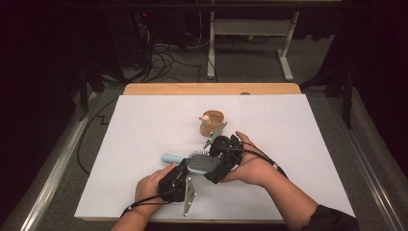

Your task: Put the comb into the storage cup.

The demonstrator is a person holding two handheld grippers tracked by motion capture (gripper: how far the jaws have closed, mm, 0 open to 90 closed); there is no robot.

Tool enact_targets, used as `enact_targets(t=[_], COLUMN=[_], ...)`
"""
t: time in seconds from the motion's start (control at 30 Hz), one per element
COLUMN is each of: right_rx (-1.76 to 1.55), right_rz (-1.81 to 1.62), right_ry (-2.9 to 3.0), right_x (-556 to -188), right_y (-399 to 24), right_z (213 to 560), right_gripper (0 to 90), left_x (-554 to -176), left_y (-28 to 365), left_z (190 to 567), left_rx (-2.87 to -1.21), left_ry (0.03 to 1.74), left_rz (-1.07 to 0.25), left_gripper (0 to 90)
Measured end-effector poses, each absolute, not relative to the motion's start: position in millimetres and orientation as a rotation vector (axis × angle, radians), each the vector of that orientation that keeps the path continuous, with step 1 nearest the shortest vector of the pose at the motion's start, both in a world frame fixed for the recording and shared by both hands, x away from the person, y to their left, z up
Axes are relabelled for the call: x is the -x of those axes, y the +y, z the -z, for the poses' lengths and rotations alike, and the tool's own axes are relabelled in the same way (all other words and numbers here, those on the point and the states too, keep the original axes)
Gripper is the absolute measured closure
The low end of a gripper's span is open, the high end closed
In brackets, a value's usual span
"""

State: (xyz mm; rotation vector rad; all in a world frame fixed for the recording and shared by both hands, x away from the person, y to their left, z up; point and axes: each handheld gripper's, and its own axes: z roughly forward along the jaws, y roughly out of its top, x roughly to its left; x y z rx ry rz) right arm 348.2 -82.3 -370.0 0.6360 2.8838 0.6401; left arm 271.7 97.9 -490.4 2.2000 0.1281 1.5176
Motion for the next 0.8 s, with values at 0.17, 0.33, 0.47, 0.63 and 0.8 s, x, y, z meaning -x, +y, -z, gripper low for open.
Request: enact_targets(t=[0.17, 0.33, 0.47, 0.63, 0.8], right_rx=[-0.636, -0.639, -0.640, -0.637, -0.647], right_rz=[-0.640, -0.631, -0.628, -0.618, -0.597], right_ry=[2.882, 2.885, 2.886, 2.886, 2.882], right_x=[-346.0, -343.6, -340.8, -338.2, -336.5], right_y=[-86.2, -90.9, -94.2, -99.8, -106.3], right_z=[370.0, 371.8, 372.2, 371.5, 373.0], right_gripper=[0.0, 0.1, 0.1, 0.1, 0.1], left_x=[-272.2, -272.8, -273.3, -273.9, -274.1], left_y=[97.5, 97.5, 97.8, 98.4, 99.7], left_z=[490.2, 489.8, 489.2, 488.0, 486.2], left_rx=[-2.200, -2.198, -2.196, -2.189, -2.182], left_ry=[0.128, 0.137, 0.143, 0.163, 0.182], left_rz=[-1.520, -1.516, -1.513, -1.504, -1.497], left_gripper=[76.2, 76.3, 76.4, 76.4, 76.5])
